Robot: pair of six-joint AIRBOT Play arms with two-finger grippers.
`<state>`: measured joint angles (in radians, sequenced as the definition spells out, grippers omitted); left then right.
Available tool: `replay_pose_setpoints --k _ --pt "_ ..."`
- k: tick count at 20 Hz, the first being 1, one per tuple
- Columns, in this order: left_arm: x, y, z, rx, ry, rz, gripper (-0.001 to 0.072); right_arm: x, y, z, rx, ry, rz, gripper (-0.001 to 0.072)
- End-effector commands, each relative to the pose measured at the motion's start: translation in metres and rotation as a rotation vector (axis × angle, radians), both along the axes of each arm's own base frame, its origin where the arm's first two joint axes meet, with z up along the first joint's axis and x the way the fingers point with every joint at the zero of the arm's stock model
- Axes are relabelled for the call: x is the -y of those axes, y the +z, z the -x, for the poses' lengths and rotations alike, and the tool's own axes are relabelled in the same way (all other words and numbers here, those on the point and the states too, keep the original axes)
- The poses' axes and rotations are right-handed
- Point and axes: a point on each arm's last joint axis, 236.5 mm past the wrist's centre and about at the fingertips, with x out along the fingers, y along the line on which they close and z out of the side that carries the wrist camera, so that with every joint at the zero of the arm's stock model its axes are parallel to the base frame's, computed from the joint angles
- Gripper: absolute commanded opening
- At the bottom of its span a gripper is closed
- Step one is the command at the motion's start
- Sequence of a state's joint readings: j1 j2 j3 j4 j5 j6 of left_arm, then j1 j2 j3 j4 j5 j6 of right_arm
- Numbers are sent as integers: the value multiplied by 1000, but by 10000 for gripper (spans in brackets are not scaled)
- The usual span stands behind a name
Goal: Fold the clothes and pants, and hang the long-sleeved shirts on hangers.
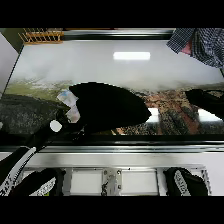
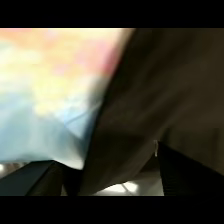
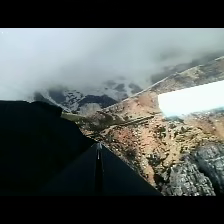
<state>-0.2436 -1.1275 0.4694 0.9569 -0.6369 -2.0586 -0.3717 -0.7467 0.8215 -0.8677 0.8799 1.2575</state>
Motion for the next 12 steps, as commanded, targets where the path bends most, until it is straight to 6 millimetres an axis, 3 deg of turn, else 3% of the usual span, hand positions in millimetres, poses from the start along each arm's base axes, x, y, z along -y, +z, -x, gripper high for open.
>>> replay_pose_setpoints --k 1,3,4,7,8,9,10,12 --pt "12 5 -11 32 -74 -17 516 -2 -2 2 -9 8 -3 35" --pt "13 4 -15 41 -69 -19 68 -4 -4 4 -23 19 -8 35" --pt "13 3 -16 42 -68 -21 11 -6 -7 5 -35 27 -11 36" --pt "6 17 -24 90 -55 -18 10 -10 -34 17 -151 71 -7 45" --pt "0 26 -29 124 -51 -25 10 -10 -52 24 -229 76 -18 105" --pt "-7 35 -32 153 -54 -38 10 -10 -74 30 -304 72 -45 392" --pt "-14 44 -33 183 -61 -55 10 -13 -95 34 -366 65 -87 564" --pt "-24 60 -33 227 -72 -77 11 -22 -145 45 -505 52 -168 566"
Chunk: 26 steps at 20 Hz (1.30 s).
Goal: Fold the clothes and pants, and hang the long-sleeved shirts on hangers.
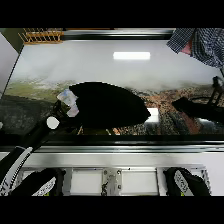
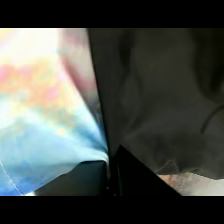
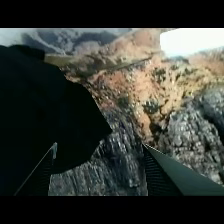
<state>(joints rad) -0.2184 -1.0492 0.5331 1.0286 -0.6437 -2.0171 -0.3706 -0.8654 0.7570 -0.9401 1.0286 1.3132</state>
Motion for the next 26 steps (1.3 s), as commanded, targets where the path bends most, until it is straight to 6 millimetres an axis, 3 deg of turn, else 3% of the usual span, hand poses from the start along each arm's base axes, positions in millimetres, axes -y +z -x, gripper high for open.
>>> replay_pose_setpoints --k 1,4,6,10,14,15,17,20,23,24,26 --pt "-18 27 -2 88 -22 -49 10 -17 -80 24 -248 -23 -114 566" --pt "-20 41 -4 137 -29 -56 10 -47 -132 22 -349 -32 -193 566" --pt "-21 45 -4 154 -32 -62 11 -73 -151 11 -364 -26 -225 565" --pt "-20 47 -4 156 -34 -60 11 -123 -164 -9 -322 -3 -296 565" --pt "-21 47 -4 156 -33 -61 11 -136 -163 -23 -261 -30 -282 538" --pt "-21 47 -4 156 -33 -60 10 -138 -164 -24 -252 -30 -271 405" --pt "-21 47 -4 157 -33 -60 11 -142 -164 -26 -237 -25 -254 295" --pt "-21 47 -4 157 -33 -60 10 -143 -163 -27 -213 14 -225 33" --pt "-23 58 -13 192 -34 -70 10 -142 -143 -34 -124 91 -171 32" --pt "-28 81 -26 254 -33 -83 10 -141 -122 -42 -64 126 -141 32" --pt "-42 166 -59 476 -11 -96 9 -137 -49 -64 114 210 -78 31"
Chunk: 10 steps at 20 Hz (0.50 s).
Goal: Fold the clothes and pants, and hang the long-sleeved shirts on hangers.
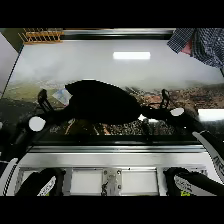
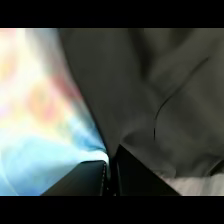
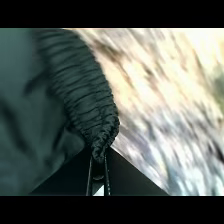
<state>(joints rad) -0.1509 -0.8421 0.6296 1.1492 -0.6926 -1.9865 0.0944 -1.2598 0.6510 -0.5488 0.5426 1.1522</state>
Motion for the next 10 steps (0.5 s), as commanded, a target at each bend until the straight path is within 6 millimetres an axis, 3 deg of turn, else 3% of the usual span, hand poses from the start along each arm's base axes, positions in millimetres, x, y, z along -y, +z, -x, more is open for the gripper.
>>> replay_pose_setpoints --k 1,3,5,7,8,10 --pt "-22 131 -37 329 24 -26 9 5 116 -27 297 115 86 31" --pt "-33 254 -34 600 44 -28 10 6 229 -32 536 135 99 31" --pt "-32 363 1 845 37 -20 10 5 341 -12 763 121 82 31" --pt "-24 441 49 1033 7 1 10 6 429 25 946 96 55 32" --pt "-20 469 72 1106 -11 19 10 7 460 45 1020 89 49 31" --pt "-14 504 112 1204 -49 58 10 9 507 90 1151 82 47 31"
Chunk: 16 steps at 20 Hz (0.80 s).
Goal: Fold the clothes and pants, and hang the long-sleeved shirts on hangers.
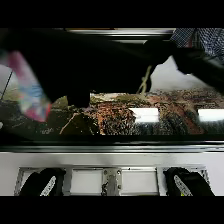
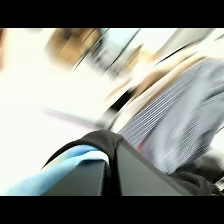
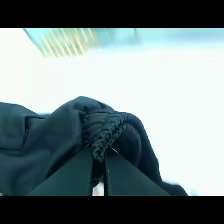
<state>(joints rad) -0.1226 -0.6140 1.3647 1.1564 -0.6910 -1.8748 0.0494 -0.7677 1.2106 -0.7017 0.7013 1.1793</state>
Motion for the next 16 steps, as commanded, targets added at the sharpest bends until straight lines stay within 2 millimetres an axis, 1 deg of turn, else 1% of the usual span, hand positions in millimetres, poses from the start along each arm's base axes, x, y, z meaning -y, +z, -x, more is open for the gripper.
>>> replay_pose_setpoints --k 1,2,3,5,6,7,8,9,10,11,13,14,15,16 --pt "4 86 83 240 -63 21 10 4 95 84 237 4 -31 31" --pt "6 96 97 271 -84 29 10 5 104 102 258 2 -49 31" --pt "7 104 108 295 -98 35 10 6 108 115 265 2 -56 31" --pt "8 116 122 329 -120 46 10 8 105 136 240 -2 -59 31" --pt "9 119 122 332 -126 46 10 10 98 143 205 -10 -56 31" --pt "10 119 118 323 -128 40 10 12 89 146 156 -23 -59 31" --pt "14 113 106 294 -126 25 10 15 75 147 80 -37 -66 30" --pt "17 101 88 244 -117 -9 10 16 57 145 -12 -47 -77 31" --pt "22 80 61 169 -104 -52 9 18 32 141 -144 -60 -93 30" --pt "27 53 33 71 -97 -78 9 17 1 135 -298 -69 -89 31" --pt "40 -24 -35 -180 -90 -106 10 14 -62 121 -579 -59 -21 31" --pt "50 -70 -68 -302 -100 -126 10 12 -93 111 -708 -44 18 31" --pt "58 -115 -96 -407 -104 -146 10 11 -121 95 -800 -23 63 31" --pt "70 -162 -122 -518 -122 -146 10 11 -145 77 -866 -9 94 31"
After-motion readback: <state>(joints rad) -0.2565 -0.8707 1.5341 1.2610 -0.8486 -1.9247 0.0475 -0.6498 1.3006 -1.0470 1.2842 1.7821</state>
